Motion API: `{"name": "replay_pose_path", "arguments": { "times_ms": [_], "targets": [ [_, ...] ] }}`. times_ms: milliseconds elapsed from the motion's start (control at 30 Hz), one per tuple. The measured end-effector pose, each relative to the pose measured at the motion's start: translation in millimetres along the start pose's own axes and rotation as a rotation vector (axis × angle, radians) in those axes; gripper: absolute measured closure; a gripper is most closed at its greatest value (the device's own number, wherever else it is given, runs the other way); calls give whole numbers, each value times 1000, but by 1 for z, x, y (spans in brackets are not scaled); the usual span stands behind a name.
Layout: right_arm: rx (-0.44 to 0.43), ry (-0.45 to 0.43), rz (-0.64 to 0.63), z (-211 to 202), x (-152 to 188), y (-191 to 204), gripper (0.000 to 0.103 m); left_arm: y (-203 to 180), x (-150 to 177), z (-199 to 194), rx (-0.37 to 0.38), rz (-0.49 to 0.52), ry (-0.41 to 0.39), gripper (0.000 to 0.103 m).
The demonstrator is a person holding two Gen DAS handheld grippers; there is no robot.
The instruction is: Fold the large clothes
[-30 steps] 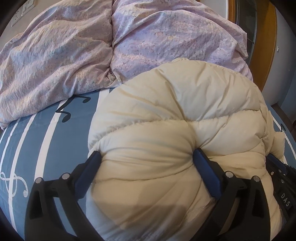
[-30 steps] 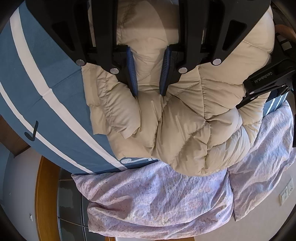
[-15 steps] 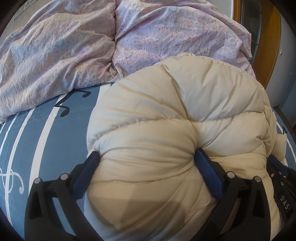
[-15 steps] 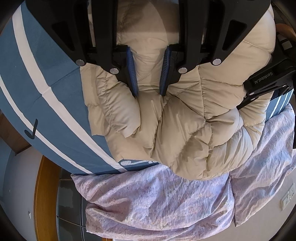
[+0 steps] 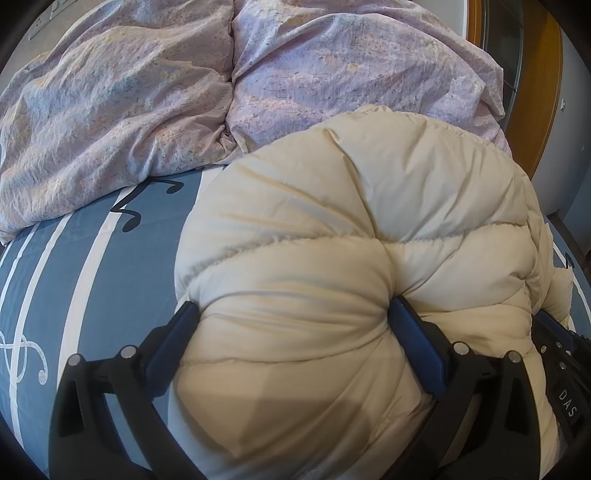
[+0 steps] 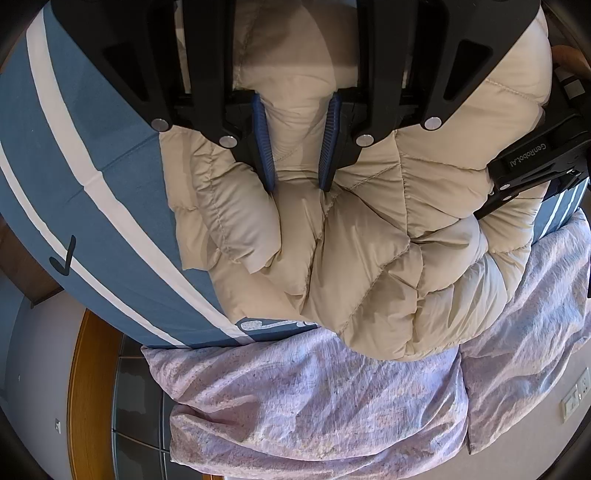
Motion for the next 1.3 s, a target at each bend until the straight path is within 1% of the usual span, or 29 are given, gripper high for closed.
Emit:
{"name": "replay_pose_path", "arguments": {
  "times_ms": [1300],
  "targets": [
    [-13, -15, 9, -2, 0, -2, 76, 4, 3, 1, -3, -5, -12, 2]
  ]
}}
Point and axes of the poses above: each gripper's, at about its wrist camera, not at the fingertips, and z roughly the way its jaws point, y to its left, x to its underside, the point moved 4 cm from there along z, roughly the way its jaws point, and after that the axes turned 5 degrees about y, right-handed, at the moved point
